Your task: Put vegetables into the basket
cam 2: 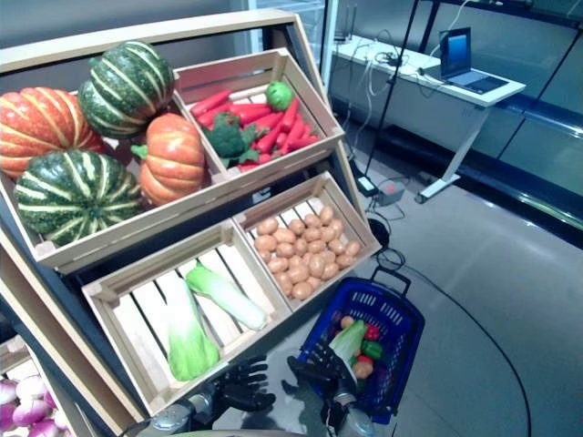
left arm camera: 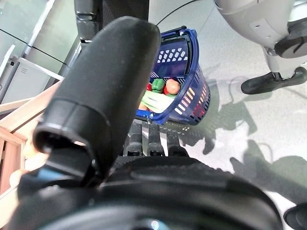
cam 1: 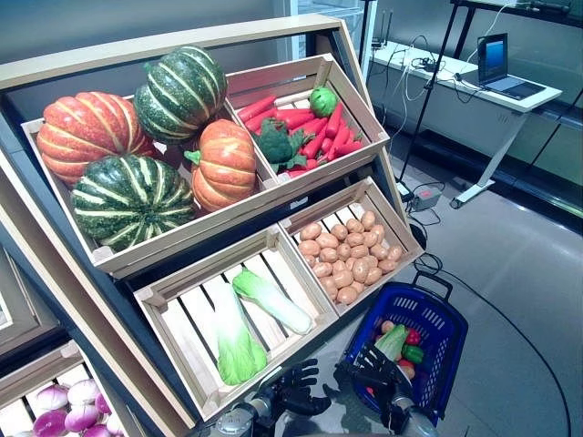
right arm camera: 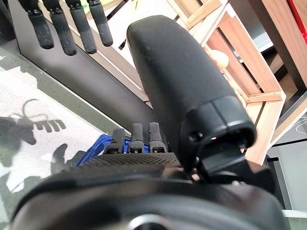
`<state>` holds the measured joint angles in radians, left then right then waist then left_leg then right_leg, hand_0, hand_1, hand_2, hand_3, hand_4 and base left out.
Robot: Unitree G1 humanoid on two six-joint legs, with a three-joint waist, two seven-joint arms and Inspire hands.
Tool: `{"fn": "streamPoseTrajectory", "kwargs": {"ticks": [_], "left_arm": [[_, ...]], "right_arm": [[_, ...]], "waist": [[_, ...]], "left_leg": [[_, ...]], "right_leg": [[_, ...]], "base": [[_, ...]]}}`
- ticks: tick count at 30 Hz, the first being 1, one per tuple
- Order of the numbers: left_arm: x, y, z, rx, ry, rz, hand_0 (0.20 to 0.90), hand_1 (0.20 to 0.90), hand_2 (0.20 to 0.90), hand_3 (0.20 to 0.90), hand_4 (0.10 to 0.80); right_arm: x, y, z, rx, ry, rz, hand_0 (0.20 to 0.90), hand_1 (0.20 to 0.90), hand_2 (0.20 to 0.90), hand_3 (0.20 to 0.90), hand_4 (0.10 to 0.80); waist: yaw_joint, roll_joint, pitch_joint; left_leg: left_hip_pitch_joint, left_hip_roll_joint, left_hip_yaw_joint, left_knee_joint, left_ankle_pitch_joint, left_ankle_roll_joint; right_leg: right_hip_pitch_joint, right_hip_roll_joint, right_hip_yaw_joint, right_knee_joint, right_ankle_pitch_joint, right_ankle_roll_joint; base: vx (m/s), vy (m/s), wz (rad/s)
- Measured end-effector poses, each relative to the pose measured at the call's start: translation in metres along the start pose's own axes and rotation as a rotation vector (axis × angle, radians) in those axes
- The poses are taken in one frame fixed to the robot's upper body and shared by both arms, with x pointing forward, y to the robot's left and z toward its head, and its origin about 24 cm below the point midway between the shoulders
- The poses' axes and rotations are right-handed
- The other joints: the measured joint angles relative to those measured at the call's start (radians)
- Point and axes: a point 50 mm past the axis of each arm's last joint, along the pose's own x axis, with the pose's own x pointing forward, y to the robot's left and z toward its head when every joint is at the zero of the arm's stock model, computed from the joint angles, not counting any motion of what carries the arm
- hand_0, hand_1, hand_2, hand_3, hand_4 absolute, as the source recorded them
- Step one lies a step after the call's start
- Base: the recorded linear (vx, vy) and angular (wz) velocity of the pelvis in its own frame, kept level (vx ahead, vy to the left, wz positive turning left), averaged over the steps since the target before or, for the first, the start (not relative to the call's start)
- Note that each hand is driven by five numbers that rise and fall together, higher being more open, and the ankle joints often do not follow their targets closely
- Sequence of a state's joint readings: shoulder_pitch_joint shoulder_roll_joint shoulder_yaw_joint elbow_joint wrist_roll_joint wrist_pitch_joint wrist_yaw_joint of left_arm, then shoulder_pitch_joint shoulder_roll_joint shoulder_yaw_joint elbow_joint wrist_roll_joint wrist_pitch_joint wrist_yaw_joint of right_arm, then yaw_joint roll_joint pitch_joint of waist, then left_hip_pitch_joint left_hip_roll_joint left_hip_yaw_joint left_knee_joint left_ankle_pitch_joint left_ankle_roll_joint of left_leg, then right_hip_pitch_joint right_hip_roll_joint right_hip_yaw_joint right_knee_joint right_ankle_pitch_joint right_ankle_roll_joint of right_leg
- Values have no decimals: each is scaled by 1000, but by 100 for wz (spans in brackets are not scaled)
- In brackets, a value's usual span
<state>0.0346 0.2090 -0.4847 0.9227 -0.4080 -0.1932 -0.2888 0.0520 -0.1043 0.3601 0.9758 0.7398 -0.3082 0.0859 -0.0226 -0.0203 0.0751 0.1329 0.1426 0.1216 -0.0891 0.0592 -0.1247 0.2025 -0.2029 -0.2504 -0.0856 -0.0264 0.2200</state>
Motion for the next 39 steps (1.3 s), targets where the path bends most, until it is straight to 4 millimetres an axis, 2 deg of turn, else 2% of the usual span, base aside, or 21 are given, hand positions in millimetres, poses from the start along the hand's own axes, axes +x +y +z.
{"fn": "streamPoseTrajectory", "kwargs": {"ticks": [32,36,39], "left_arm": [[-1,-1,5,27,-25,-70,900,900,900,900,800],[-3,1,24,30,-127,-73,900,900,900,900,800],[-7,3,58,67,-288,-87,900,900,900,900,800]], "right_arm": [[0,0,-3,-25,33,6,900,900,900,900,800],[0,0,-2,-25,32,4,900,900,900,900,800],[1,1,2,-29,35,12,900,900,900,900,800]], "waist": [[-8,2,7],[-6,6,11],[0,12,16]], "left_leg": [[0,0,2,0,0,0],[-1,0,2,0,0,0],[-4,0,3,0,0,0]], "right_leg": [[-2,0,2,0,0,0],[-3,0,2,0,1,0],[-6,-1,2,0,2,1]], "base": [[0,0,0],[-20,1,0],[-10,2,0]]}}
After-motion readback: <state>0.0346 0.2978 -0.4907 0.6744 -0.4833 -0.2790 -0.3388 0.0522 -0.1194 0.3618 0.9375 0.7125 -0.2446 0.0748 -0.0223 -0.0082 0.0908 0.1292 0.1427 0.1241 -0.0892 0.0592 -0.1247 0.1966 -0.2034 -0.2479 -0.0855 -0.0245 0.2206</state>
